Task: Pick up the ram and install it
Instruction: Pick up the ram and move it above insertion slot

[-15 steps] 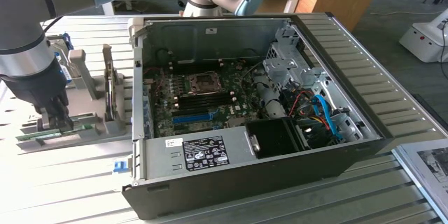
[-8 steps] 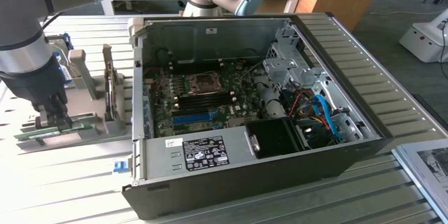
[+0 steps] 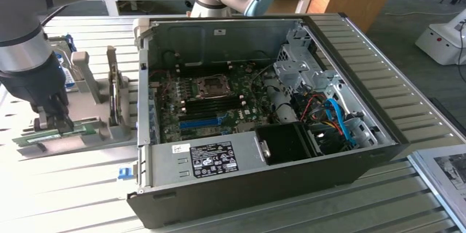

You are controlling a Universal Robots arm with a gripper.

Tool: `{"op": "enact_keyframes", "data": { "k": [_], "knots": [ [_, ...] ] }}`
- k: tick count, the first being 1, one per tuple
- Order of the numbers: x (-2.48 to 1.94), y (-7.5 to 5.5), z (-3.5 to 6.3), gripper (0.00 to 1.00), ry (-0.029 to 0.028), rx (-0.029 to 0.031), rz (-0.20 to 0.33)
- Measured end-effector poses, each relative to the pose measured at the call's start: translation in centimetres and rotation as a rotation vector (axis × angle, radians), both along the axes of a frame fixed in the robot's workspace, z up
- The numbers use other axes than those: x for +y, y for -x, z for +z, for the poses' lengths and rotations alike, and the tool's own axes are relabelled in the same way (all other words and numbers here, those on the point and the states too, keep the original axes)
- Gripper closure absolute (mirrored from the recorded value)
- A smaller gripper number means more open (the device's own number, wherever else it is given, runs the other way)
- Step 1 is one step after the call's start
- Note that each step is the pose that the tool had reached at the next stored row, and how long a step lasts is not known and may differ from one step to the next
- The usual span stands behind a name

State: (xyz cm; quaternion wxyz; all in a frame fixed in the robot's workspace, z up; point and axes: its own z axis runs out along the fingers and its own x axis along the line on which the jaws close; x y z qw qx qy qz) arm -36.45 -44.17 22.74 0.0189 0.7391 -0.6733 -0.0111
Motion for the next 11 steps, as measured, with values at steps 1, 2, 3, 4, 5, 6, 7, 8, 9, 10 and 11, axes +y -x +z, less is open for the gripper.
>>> {"op": "enact_keyframes", "data": {
  "k": [1,2,3,4,5,6,7,8,9,10,11],
  "knots": [
    [0.0,-0.01,0.13,0.88,-0.0001,0.0,0.0],
    [0.0,-0.01,0.27,0.88,-0.0001,0.0,-0.001],
    [0.0,-0.02,0.4,0.88,0.0,0.0,-0.001],
    [0.0,-0.02,0.53,0.88,0.0,0.0001,-0.002],
    [0.0,-0.03,0.64,0.88,0.0,0.0001,-0.003],
    [0.0,-0.03,0.71,0.88,-0.0001,0.0,-0.004],
    [0.0,-0.03,0.78,0.88,-0.0001,-0.0001,-0.006],
    [0.0,-0.04,0.84,0.88,-0.0001,-0.0001,-0.008],
    [0.0,-0.04,0.9,0.88,-0.0001,0.0,-0.011],
    [0.0,-0.04,0.97,0.88,-0.0001,0.0001,-0.013],
    [0.0,-0.04,1.04,0.88,0.0,0.0,-0.016]
  ]
}}
